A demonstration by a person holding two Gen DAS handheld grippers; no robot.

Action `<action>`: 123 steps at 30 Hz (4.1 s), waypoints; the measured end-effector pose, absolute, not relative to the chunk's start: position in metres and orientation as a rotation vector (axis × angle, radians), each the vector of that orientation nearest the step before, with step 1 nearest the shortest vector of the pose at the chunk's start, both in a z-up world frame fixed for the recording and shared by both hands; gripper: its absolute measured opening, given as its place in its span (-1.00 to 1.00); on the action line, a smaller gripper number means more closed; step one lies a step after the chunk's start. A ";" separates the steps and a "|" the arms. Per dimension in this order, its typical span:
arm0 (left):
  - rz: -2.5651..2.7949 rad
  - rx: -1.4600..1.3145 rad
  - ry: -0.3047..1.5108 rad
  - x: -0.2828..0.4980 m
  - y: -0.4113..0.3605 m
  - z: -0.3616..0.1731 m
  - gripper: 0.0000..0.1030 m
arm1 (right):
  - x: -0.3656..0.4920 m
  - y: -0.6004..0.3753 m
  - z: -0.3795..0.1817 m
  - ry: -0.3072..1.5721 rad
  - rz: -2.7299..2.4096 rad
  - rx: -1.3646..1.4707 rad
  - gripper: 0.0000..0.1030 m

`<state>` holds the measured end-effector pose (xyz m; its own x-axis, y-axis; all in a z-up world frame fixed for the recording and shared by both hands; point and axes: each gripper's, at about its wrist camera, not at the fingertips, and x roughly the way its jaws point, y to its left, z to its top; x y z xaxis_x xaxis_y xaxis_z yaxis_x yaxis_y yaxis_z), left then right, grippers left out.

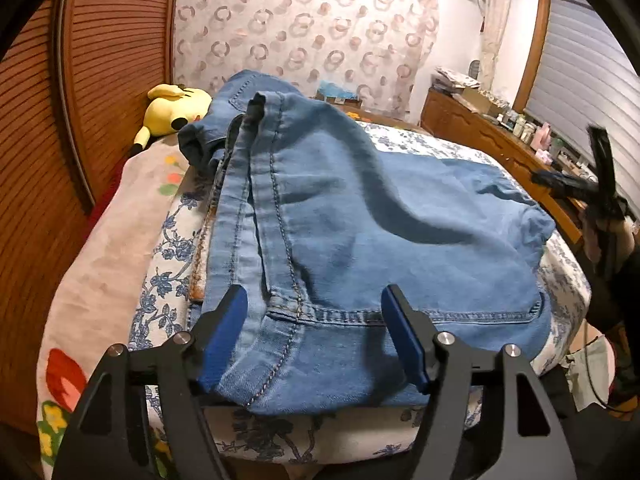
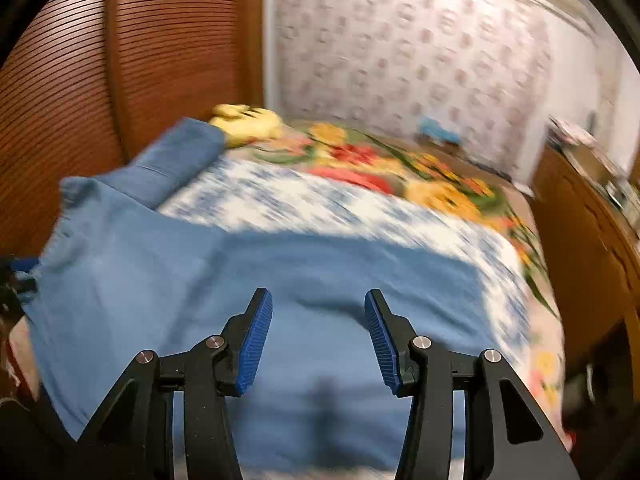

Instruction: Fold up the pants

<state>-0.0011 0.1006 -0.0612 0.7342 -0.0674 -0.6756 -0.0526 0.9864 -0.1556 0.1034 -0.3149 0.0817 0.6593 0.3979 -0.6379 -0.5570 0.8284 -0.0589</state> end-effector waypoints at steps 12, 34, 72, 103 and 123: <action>0.036 -0.090 0.757 0.001 0.093 -0.067 -0.07 | 0.091 -0.406 0.048 0.764 0.326 -0.170 -0.03; 0.042 -0.089 0.703 -0.020 0.111 -0.044 -0.60 | 0.108 -0.385 0.037 0.793 0.298 -0.132 -0.01; -0.042 -0.080 0.696 0.015 0.068 -0.033 0.50 | 0.106 -0.403 0.059 0.732 0.299 -0.093 -0.69; -0.064 -0.065 0.621 0.007 0.051 -0.010 0.50 | 0.009 -0.359 0.149 0.427 0.594 -0.043 -0.70; -0.042 -0.077 0.634 -0.001 0.062 -0.015 0.50 | 0.027 -0.309 0.150 0.375 0.842 -0.113 -0.70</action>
<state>-0.0007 0.0617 -0.0151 0.8048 -0.0632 -0.5902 0.0157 0.9962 -0.0852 0.0269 -0.3091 0.1502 0.6047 0.7067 -0.3673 -0.7461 0.6640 0.0493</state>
